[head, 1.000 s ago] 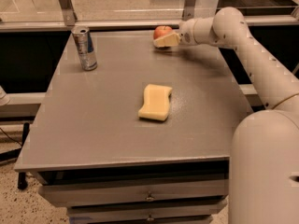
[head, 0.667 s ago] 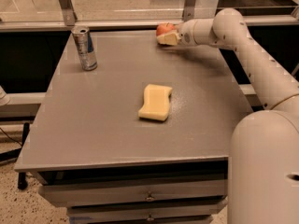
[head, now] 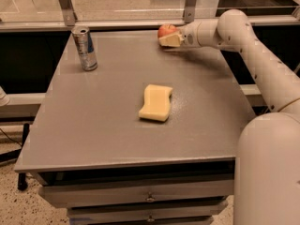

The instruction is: Move apple near sponge

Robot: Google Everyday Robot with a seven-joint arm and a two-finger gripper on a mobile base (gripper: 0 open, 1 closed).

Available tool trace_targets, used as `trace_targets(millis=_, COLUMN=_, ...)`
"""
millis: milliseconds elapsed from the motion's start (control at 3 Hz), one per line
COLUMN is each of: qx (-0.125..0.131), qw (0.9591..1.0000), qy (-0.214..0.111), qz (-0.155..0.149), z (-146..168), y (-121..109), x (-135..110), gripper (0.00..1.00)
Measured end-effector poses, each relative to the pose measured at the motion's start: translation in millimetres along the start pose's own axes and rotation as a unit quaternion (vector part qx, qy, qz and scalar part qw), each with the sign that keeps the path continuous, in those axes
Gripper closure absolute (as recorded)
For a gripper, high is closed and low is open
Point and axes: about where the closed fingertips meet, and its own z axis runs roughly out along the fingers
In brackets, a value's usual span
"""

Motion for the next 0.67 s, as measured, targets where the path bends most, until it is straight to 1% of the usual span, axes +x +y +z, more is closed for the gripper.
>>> trace_targets(millis=333, qx=-0.018, qw=0.9998, qy=-0.012, qz=0.005, z=-17, y=10, x=-11, gripper=1.00)
trace_targets(millis=667, qx=-0.055, qw=0.9980, qy=-0.031, qz=0.004, z=-46, y=38, x=-26, gripper=1.00)
